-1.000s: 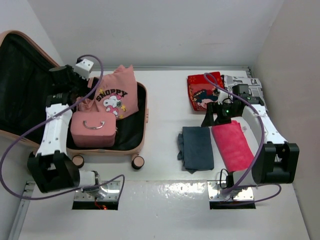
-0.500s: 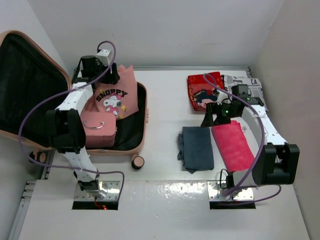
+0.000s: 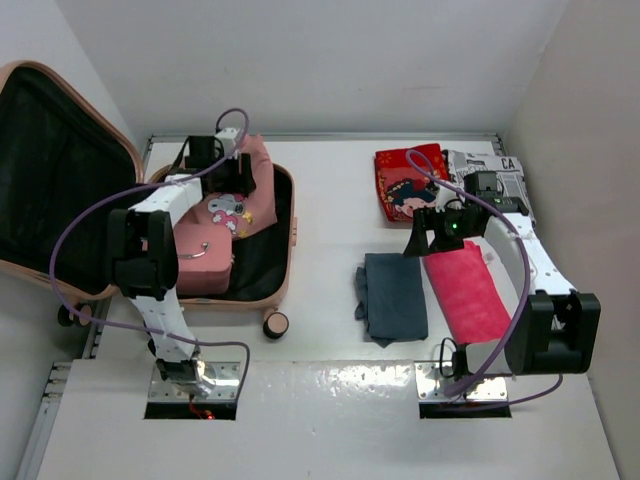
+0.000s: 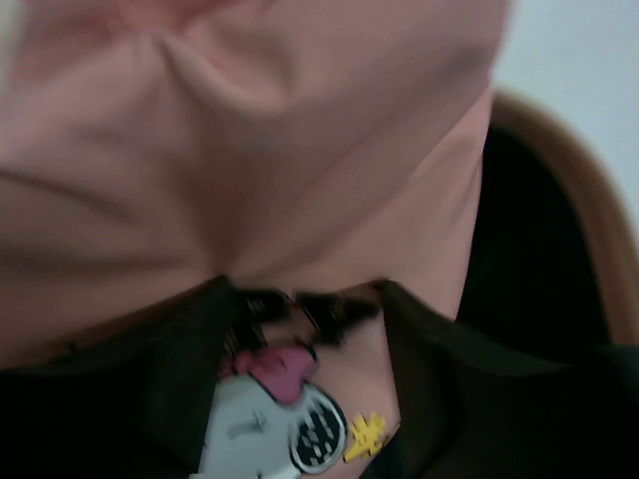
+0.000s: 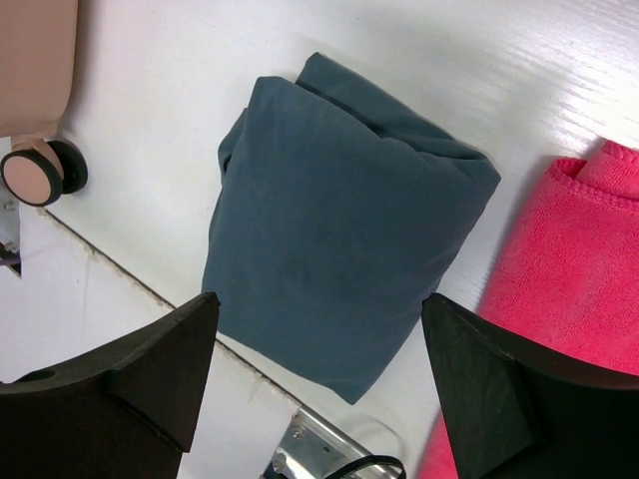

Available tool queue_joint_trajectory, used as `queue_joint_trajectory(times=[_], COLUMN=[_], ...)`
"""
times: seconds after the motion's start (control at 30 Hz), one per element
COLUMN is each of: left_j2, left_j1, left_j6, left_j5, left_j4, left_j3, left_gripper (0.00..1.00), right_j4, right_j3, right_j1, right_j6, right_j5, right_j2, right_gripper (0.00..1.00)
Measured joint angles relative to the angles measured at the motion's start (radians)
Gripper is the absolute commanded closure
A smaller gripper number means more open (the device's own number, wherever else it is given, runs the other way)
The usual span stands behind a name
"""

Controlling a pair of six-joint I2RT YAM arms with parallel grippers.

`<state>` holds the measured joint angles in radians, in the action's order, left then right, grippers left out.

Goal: Pack the luggage

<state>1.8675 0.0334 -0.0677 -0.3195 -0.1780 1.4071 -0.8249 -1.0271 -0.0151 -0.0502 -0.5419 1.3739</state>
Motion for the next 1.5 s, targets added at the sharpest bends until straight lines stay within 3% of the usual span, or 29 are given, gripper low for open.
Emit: queue_joint_trajectory(times=[0.03, 0.07, 0.33, 0.47, 0.6, 0.63, 0.8, 0.83, 1.17, 1.2, 1.23, 1.27, 1.3, 1.33, 1.4, 1.5], left_j2=[0.0, 0.0, -0.032, -0.024, 0.014, 0.027, 0.065, 0.066, 0.007, 0.0, -0.006, -0.007, -0.007, -0.007, -0.021, -0.066], left_j1=[0.002, 0.009, 0.134, 0.158, 0.164, 0.165, 0.168, 0.168, 0.153, 0.152, 0.149, 0.145, 0.138, 0.127, 0.101, 0.051], left_j6=[-0.005, -0.012, -0.031, -0.076, -0.112, -0.117, -0.097, -0.089, 0.008, 0.01, 0.011, 0.011, 0.011, 0.014, 0.014, 0.034], left_j5=[0.016, 0.033, 0.221, 0.272, 0.315, 0.327, 0.351, 0.342, 0.235, 0.229, 0.224, 0.217, 0.206, 0.182, 0.123, 0.026], left_j4=[-0.005, -0.009, 0.072, 0.09, 0.103, 0.097, 0.017, -0.007, -0.206, -0.222, -0.237, -0.246, -0.252, -0.257, -0.271, -0.276], left_j3=[-0.027, -0.051, -0.175, -0.192, -0.179, -0.167, -0.101, -0.09, -0.131, -0.136, -0.138, -0.138, -0.138, -0.138, -0.139, -0.172], left_gripper=[0.18, 0.01, 0.01, 0.14, 0.33, 0.5, 0.87, 0.99, 1.0, 0.99, 0.87, 0.71, 0.47, 0.38, 0.28, 0.23], right_j4=[0.0, 0.0, -0.003, -0.005, -0.009, -0.01, -0.023, -0.023, -0.027, -0.027, -0.027, -0.028, -0.03, -0.033, -0.039, -0.043], right_j3=[0.0, 0.0, 0.0, 0.0, 0.0, 0.0, -0.004, -0.005, -0.005, -0.005, -0.005, -0.006, -0.007, -0.01, -0.019, -0.035], right_j1=[0.0, 0.0, 0.0, 0.0, 0.0, 0.0, 0.0, 0.0, 0.0, 0.0, 0.0, 0.0, 0.0, 0.0, 0.0, 0.0], right_j6=[0.0, 0.0, 0.0, 0.0, -0.002, -0.004, -0.012, -0.014, -0.029, -0.029, -0.029, -0.029, -0.029, -0.029, -0.03, -0.031], right_j5=[0.0, 0.0, 0.0, 0.0, 0.011, 0.013, 0.023, 0.024, 0.026, 0.026, 0.026, 0.026, 0.026, 0.026, 0.026, 0.026], right_j2=[0.0, 0.0, 0.002, 0.002, 0.004, 0.004, 0.004, 0.004, 0.004, 0.004, 0.004, 0.004, 0.004, 0.004, 0.005, 0.011], right_gripper=[0.18, 0.18, 0.18, 0.18, 0.18, 0.18, 0.18, 0.18, 0.18, 0.18, 0.18, 0.18, 0.18, 0.18, 0.18, 0.18])
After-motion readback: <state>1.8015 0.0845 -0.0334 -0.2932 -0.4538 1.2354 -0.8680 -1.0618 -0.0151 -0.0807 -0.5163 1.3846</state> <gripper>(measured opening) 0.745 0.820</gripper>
